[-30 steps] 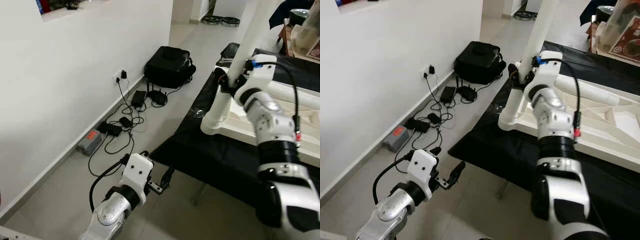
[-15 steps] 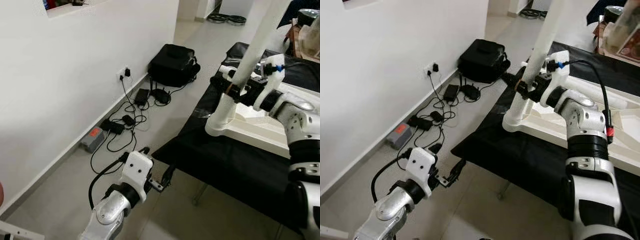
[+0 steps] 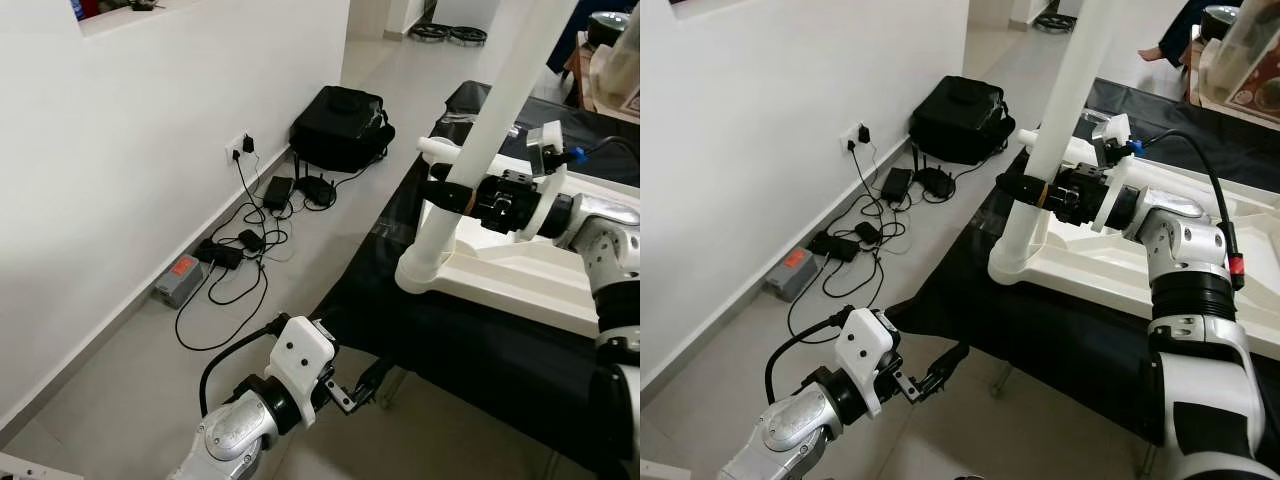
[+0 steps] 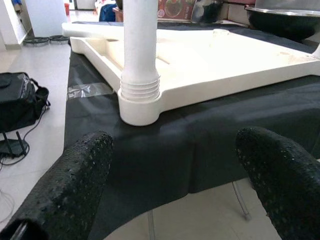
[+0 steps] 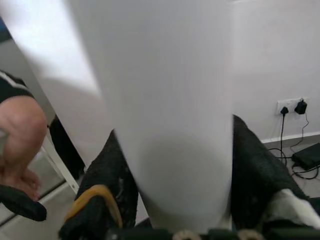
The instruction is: Building children table
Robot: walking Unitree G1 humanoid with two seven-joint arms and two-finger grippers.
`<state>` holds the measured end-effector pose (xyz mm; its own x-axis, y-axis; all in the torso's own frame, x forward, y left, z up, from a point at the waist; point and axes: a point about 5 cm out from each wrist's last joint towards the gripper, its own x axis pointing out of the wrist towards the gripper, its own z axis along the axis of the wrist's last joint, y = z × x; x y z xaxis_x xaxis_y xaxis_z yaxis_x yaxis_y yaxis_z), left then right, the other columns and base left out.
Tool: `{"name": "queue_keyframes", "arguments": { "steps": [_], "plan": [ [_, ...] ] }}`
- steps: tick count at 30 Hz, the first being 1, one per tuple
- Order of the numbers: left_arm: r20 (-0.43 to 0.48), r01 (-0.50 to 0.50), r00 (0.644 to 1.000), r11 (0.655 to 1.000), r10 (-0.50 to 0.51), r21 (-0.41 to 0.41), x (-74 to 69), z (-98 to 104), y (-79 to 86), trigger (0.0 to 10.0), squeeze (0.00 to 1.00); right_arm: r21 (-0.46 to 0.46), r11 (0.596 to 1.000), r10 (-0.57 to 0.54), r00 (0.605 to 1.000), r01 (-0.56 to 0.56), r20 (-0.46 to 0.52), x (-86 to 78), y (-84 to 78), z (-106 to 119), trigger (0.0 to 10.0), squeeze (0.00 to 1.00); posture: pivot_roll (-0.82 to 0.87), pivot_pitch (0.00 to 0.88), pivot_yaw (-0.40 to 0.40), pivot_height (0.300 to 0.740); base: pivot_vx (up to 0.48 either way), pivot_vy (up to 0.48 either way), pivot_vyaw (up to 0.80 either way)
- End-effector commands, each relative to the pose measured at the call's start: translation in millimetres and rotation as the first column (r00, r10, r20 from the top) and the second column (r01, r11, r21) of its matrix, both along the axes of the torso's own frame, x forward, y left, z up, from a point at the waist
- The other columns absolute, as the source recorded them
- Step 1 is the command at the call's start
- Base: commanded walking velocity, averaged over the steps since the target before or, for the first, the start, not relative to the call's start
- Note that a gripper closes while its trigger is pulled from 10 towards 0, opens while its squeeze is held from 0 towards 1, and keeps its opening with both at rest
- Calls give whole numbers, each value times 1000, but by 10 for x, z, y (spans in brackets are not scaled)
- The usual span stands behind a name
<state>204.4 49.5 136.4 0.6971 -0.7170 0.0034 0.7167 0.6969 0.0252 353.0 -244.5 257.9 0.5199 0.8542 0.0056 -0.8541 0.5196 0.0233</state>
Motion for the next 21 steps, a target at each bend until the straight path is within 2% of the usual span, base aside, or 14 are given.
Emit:
{"name": "queue_keyframes", "arguments": {
  "steps": [1, 2, 4, 5, 7, 9, 11, 12, 13, 14, 18, 19, 20, 21],
  "plan": [
    [-11, 12, 1000, 1000, -12, 2, -16, -36, -1, 10000, 0, -9, 999, 37, 998, -38, -43, 13, 64, -92, 0, 0, 136, 103, -83, 740, 0, 0, 0],
    [-11, 12, 1000, 1000, -12, 2, -16, -36, -1, 10000, 0, -9, 999, 37, 998, -38, -43, 13, 64, -92, 0, 0, 136, 103, -83, 740, 0, 0, 0],
    [-11, 11, 1000, 1000, -11, 4, -15, -37, -2, 10000, 0, -61, 992, -109, 994, 107, -27, 110, 38, -124, 0, 0, 136, 104, -85, 740, 0, 0, 0],
    [-11, 11, 1000, 1000, -11, 4, -15, -37, -2, 10000, 0, -61, 992, -109, 994, 107, -27, 110, 38, -124, 0, 0, 136, 104, -85, 740, 0, 0, 0],
    [-12, 9, 1000, 1000, -9, 7, -13, -41, -3, 10000, 0, -95, 955, -284, 959, 281, -19, 207, -19, -150, 0, 0, 134, 103, -84, 740, 0, 0, 0],
    [-11, 9, 1000, 1000, -9, 7, -13, -42, -2, 10000, 0, -111, 933, -345, 938, 341, -18, 236, -50, -160, 0, 0, 134, 103, -84, 740, 0, 0, 0],
    [-11, 7, 1000, 1000, -7, 9, -11, -42, 3, 10000, 0, -142, 832, -548, 835, 537, -55, 299, -187, -200, 0, 0, 134, 104, -80, 740, 0, 0, 0],
    [-11, 7, 1000, 1000, -7, 9, -11, -42, 3, 10000, 0, -142, 832, -548, 835, 537, -55, 299, -187, -200, 0, 0, 134, 104, -80, 740, 0, 0, 0],
    [-11, 6, 1000, 1000, -6, 10, -11, -42, 6, 10000, 0, -162, 768, -635, 769, 619, -76, 311, -260, -228, 0, 0, 134, 104, -81, 740, 0, 0, 0],
    [-11, 6, 1000, 1000, -6, 10, -11, -42, 6, 10000, 0, -162, 768, -635, 769, 619, -76, 311, -260, -228, 0, 0, 134, 104, -81, 740, 0, 0, 0],
    [-9, 4, 1000, 1000, -4, 14, -14, -40, 14, 10000, 0, -257, 496, -865, 497, 830, -66, 266, -556, -355, 0, 0, 133, 107, -76, 740, 0, 0, 0],
    [-9, 4, 1000, 1000, -4, 15, -15, -41, 15, 10000, 0, -269, 444, -894, 444, 855, -64, 247, -604, -378, 0, 0, 133, 107, -76, 740, 0, 0, 0],
    [-9, 4, 1000, 1000, -4, 15, -15, -41, 15, 10000, 0, -269, 444, -894, 444, 855, -64, 247, -604, -378, 0, 0, 133, 107, -76, 740, 0, 0, 0],
    [-9, 4, 1000, 1000, -3, 16, -13, -43, 19, 10000, 0, -282, 391, -918, 393, 876, -52, 227, -649, -400, 0, 0, 134, 108, -77, 740, 0, 0, 0]
  ]
}}
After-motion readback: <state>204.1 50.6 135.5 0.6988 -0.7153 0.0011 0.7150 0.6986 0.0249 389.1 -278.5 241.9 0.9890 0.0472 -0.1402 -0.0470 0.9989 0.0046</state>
